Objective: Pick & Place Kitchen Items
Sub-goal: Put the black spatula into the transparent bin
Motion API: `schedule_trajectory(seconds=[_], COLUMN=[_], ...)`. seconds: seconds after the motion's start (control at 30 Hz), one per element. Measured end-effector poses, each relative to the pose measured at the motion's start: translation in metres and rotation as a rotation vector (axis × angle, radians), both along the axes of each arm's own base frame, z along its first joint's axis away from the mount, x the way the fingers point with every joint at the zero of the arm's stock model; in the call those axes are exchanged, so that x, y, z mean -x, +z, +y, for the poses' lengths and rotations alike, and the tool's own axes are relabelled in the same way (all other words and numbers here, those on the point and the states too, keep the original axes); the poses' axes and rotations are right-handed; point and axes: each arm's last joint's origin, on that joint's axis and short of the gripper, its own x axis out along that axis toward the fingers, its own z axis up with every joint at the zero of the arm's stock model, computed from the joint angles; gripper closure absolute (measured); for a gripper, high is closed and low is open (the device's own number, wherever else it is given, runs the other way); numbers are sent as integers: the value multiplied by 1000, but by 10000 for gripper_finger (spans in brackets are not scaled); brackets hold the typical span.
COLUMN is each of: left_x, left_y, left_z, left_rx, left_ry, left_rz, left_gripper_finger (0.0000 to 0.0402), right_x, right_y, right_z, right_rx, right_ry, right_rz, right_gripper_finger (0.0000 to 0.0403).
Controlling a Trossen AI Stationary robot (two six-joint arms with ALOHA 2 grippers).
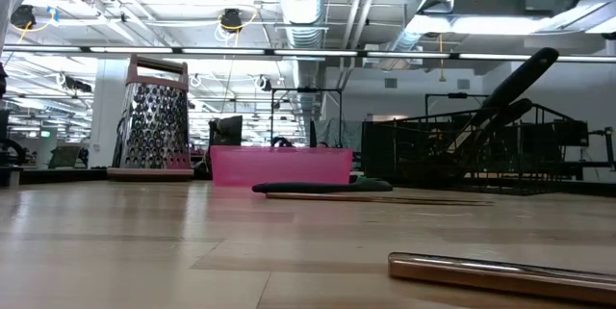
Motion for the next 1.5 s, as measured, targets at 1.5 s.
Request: schedule_trajectory(seconds=[1.5], left_x=[-110], left_y=[-65], left_z=[39], left_rx=[160], left_ry=[-351], left_rz=[-25], left_gripper_finger=[144], right_x=[-16], right_y=[2], right_z=[-14], right_rx=[119], right_ry=[101], right_rz=[-106], right_gripper_finger=[331])
